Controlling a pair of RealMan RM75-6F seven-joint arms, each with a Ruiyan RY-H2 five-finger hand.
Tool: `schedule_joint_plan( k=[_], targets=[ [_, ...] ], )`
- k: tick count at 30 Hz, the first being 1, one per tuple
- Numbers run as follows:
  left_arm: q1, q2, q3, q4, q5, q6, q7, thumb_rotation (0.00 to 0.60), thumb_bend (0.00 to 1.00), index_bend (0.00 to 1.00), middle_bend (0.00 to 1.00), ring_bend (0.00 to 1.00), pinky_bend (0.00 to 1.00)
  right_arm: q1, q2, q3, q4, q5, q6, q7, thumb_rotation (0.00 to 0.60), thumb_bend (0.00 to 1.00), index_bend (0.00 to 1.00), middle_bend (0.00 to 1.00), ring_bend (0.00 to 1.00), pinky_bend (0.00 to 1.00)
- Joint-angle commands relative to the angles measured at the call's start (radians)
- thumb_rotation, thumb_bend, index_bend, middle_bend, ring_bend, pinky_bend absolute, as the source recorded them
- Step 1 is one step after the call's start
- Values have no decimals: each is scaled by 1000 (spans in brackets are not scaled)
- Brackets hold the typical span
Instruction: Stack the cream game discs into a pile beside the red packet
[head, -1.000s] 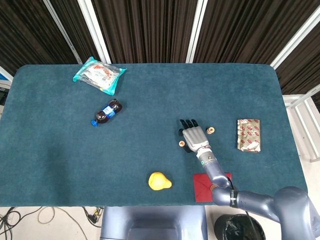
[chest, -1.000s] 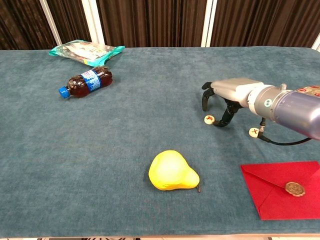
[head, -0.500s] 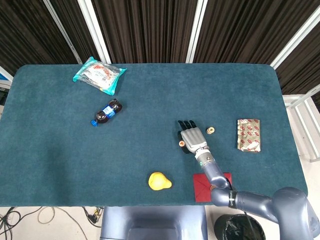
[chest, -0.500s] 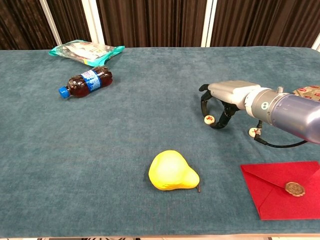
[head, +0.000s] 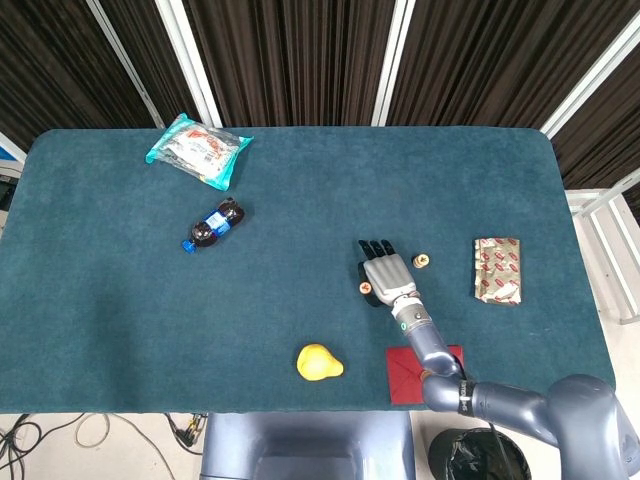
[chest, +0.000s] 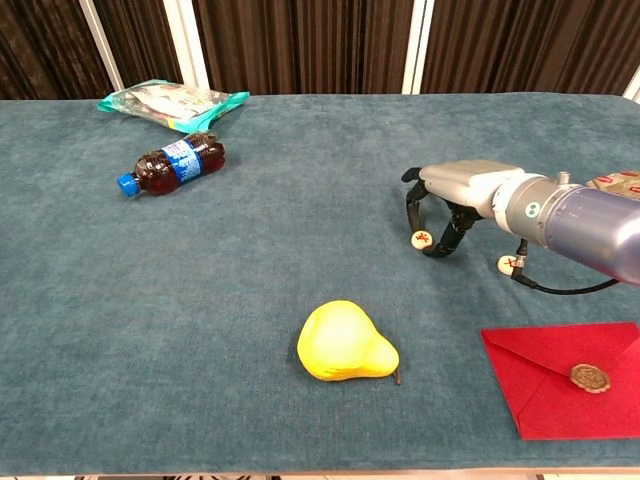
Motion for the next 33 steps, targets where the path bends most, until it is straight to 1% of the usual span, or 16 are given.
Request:
schedule_joint_plan(
  k=[1, 6, 10, 13, 17, 23, 33],
  targets=[
    [0, 0, 0, 0, 0, 0, 0, 600, 631, 51, 0, 0, 0, -2, 0, 1, 0, 2, 0, 0, 600, 395, 536, 0, 0, 0],
    [1, 1, 0, 0, -1, 0, -2, 600, 630, 51, 0, 0, 0, -2, 12, 7, -11, 3, 0, 2, 600, 405, 538, 0, 0, 0],
    [0, 1, 0, 0, -1, -1, -2, 600, 631, 51, 0, 0, 0, -1, 52, 33, -48, 10, 14, 5, 600, 410, 538, 0, 0, 0],
    [0, 1, 0, -2, 1, 0, -2, 600, 631, 51, 0, 0, 0, -1, 101, 65, -89, 47, 8, 17, 600, 410, 538, 0, 0, 0],
    [1, 1, 0, -3, 2, 3, -2, 600, 631, 51, 0, 0, 0, -2, 155, 85, -104, 97, 3, 12, 600, 410, 538, 0, 0, 0],
    [0, -2, 1, -2, 6, 6, 6, 600, 631, 51, 0, 0, 0, -11, 189, 71, -72, 135, -5, 8, 600, 410, 537, 0, 0, 0],
    [-1, -3, 0, -1, 3, 6, 7, 600, 631, 51, 0, 0, 0, -17, 197, 50, -19, 163, -34, 18, 600, 410, 537, 0, 0, 0]
  ],
)
